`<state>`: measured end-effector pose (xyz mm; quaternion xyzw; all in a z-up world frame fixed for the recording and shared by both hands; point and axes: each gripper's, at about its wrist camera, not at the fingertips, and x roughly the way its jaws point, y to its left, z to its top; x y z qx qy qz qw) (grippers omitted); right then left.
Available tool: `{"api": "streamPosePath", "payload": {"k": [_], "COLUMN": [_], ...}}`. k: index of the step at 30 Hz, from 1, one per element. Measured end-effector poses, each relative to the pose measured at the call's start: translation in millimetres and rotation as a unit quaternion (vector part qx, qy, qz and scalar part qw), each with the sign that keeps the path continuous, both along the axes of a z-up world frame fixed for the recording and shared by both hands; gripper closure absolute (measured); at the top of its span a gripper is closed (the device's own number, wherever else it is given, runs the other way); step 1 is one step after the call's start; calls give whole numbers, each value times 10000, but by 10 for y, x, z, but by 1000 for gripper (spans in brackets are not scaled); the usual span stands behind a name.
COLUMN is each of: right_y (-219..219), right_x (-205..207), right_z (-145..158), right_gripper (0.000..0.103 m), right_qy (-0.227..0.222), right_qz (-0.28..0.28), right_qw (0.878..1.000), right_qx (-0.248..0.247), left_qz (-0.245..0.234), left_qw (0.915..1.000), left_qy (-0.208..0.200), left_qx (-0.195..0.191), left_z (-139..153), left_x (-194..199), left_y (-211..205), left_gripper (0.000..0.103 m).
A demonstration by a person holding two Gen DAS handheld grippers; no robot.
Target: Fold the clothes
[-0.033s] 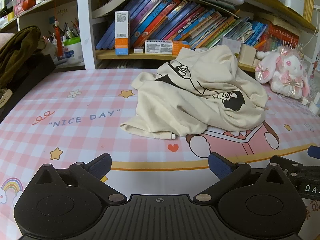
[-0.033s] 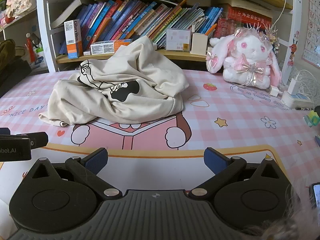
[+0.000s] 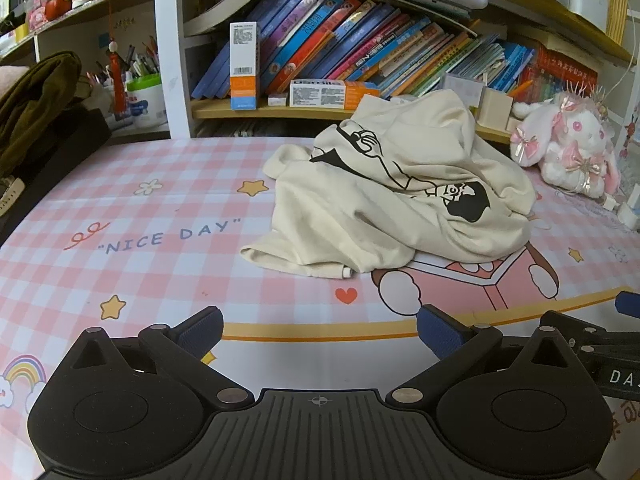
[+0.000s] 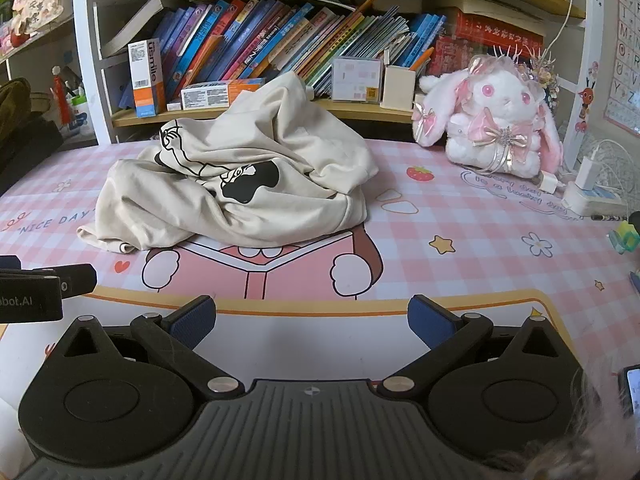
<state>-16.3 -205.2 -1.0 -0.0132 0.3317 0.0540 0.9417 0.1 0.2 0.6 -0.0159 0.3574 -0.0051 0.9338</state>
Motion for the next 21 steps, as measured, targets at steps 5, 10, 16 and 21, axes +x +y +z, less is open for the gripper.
{"api": "streamPosePath", "payload": {"k": [5,10,16,21], "right_y": [-3,0,0,-2], "right_x": [3,8,7,3], "right_z": [1,-3,-6,-3], "right_gripper": [0,0,0,0], "right_qy": [7,14,19,22], "right_qz": [2,-2,-5,-5], "right_qw": [10000,10000,10000,10000], "right_qx": [2,-3,-4,-4], "left_qz": [23,30,16,6], "left_qw": [10000,10000,10000,10000], "left_qy": [9,20,42,61], "left_qx": [9,10,-5,-31], "left_z": [7,5,2,-2], "left_x": [-9,-11,9,7], "left_y": [-2,-17,-11,-6], "left_gripper": [0,0,0,0]}}
